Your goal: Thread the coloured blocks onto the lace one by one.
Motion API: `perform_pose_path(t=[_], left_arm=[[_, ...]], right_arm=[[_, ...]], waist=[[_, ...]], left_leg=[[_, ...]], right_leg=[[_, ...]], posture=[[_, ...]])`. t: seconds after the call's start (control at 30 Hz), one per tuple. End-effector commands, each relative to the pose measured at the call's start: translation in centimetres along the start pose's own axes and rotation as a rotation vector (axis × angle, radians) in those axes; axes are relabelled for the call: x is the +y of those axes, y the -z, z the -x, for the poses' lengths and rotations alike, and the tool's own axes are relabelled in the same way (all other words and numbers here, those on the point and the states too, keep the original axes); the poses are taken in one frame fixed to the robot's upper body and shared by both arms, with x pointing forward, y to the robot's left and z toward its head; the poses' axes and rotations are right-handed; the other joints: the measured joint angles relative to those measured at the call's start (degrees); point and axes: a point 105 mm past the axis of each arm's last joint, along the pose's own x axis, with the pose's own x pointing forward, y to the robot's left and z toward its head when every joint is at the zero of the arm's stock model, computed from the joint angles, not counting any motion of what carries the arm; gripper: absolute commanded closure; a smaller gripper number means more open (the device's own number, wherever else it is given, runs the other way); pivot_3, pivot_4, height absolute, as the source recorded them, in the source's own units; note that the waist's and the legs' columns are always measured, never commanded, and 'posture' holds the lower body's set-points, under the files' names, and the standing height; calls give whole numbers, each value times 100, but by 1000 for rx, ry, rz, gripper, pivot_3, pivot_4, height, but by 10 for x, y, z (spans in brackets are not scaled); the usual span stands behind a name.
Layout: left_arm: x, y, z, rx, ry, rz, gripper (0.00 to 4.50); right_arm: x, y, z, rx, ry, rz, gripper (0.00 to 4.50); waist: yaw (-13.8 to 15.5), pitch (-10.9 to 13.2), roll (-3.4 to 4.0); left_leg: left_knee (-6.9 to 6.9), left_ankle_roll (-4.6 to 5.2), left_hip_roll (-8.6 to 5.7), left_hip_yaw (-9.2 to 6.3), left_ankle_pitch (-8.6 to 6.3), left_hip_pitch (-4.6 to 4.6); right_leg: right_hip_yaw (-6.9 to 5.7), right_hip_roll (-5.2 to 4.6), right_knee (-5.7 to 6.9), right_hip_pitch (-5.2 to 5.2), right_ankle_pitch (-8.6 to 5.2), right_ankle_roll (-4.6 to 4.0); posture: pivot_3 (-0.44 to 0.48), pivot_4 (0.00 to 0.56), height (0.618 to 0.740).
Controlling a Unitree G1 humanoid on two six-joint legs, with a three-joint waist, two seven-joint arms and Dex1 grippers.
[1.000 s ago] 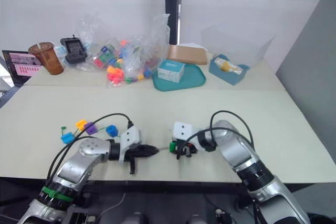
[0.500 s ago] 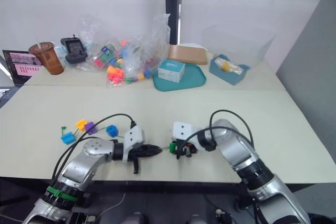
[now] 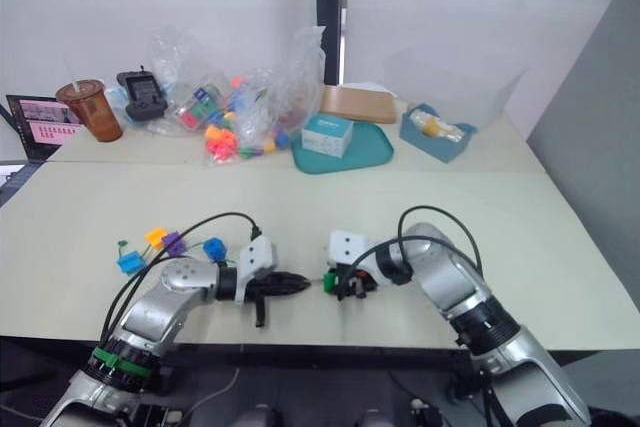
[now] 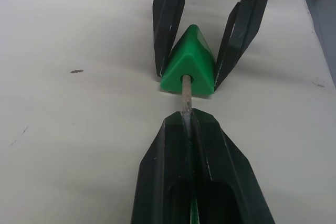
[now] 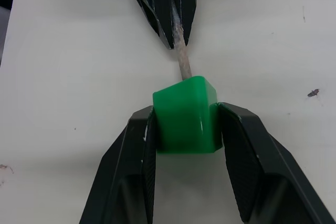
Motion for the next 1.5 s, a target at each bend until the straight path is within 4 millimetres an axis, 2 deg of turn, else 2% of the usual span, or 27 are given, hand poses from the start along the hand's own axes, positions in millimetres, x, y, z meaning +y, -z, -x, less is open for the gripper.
perform_pose_path(t=[0.03,0.47,0.8,1.17,1.5], left_arm=[[2,-14,7,-46,7,-24,4500],[-8,-14,12,-102,23,55,4500],[-13,-12,8,-100,32,72,4500],[-3,0,22,-17,-11,33,4500],[-10,0,12,-18,12,32,4500]], right_arm=[[16,40,-10,123,-84,-96,3222],[15,43,-13,133,-80,-99,3222],[18,43,-12,138,-91,-95,3222],[21,43,-11,140,-92,-96,3222],[23,42,-11,141,-100,-100,3222]], waist=[[7,0,0],[17,0,0],[18,0,0],[20,0,0],[21,0,0]], left_leg=[[0,0,0,-1,0,0],[1,0,0,-3,0,3],[2,0,0,-4,0,9],[2,0,0,-5,0,9],[2,0,0,-6,0,9]], right_leg=[[0,0,0,0,0,0],[-3,-1,-6,8,0,0],[-5,-2,-9,17,0,0],[-6,-2,-12,19,0,0],[-8,-2,-14,20,0,0]], posture=[[0,150,740],[0,150,740],[0,150,740],[0,150,740],[0,150,740]])
